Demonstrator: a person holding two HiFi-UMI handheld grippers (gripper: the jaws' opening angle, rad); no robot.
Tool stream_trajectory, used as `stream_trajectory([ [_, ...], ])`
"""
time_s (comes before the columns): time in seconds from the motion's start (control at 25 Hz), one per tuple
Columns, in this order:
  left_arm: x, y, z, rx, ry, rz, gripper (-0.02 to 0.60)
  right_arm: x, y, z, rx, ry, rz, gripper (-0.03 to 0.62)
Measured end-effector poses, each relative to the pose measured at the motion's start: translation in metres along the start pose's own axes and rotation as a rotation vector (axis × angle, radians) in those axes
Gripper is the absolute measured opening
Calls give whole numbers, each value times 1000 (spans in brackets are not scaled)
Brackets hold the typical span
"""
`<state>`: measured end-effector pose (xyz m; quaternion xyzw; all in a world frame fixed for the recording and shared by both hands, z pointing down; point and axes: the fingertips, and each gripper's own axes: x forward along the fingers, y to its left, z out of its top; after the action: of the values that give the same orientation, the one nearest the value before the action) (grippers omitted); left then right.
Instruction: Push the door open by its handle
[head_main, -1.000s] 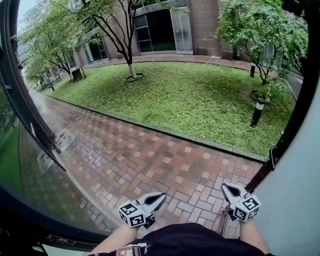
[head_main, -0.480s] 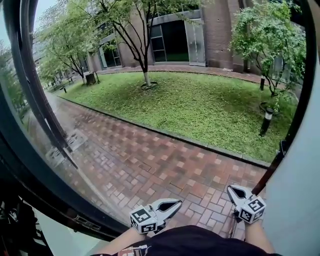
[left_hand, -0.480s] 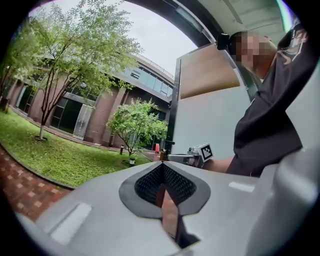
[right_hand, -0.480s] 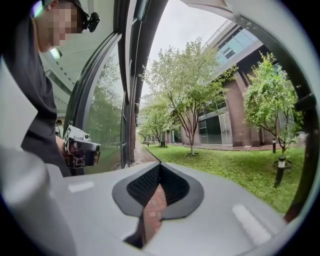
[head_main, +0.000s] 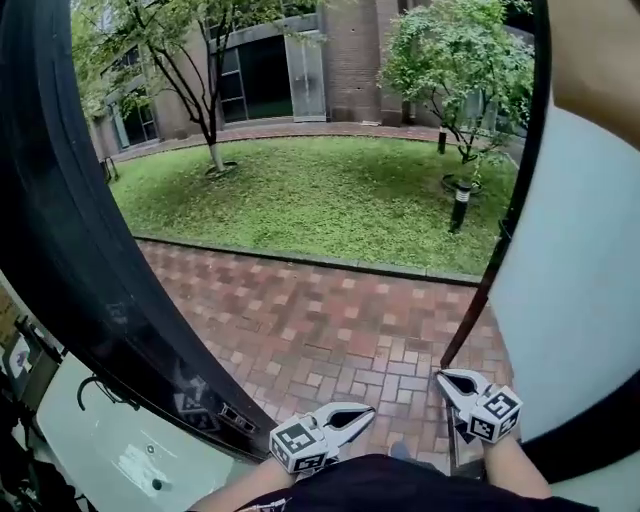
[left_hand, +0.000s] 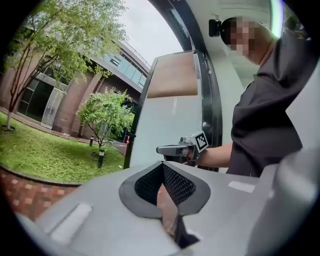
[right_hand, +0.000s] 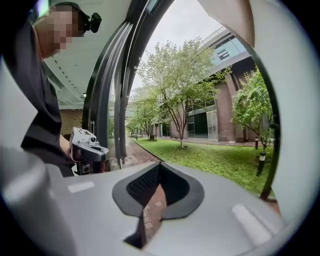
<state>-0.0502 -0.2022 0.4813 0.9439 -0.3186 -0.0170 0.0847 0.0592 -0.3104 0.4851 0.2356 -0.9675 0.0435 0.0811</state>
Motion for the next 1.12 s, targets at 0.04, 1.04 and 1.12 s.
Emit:
stream_trajectory([
  [0.04, -6, -8, 1, -8, -3, -11, 5, -15, 8, 0, -1, 8, -25, 2],
  [1.04, -10, -245, -43, -76, 37, 6, 5, -322, 140, -110, 107, 13, -185, 1],
  [1.12, -25, -251, -42, -74, 22, 4, 5, -327, 155, -108, 99, 5, -202, 2],
])
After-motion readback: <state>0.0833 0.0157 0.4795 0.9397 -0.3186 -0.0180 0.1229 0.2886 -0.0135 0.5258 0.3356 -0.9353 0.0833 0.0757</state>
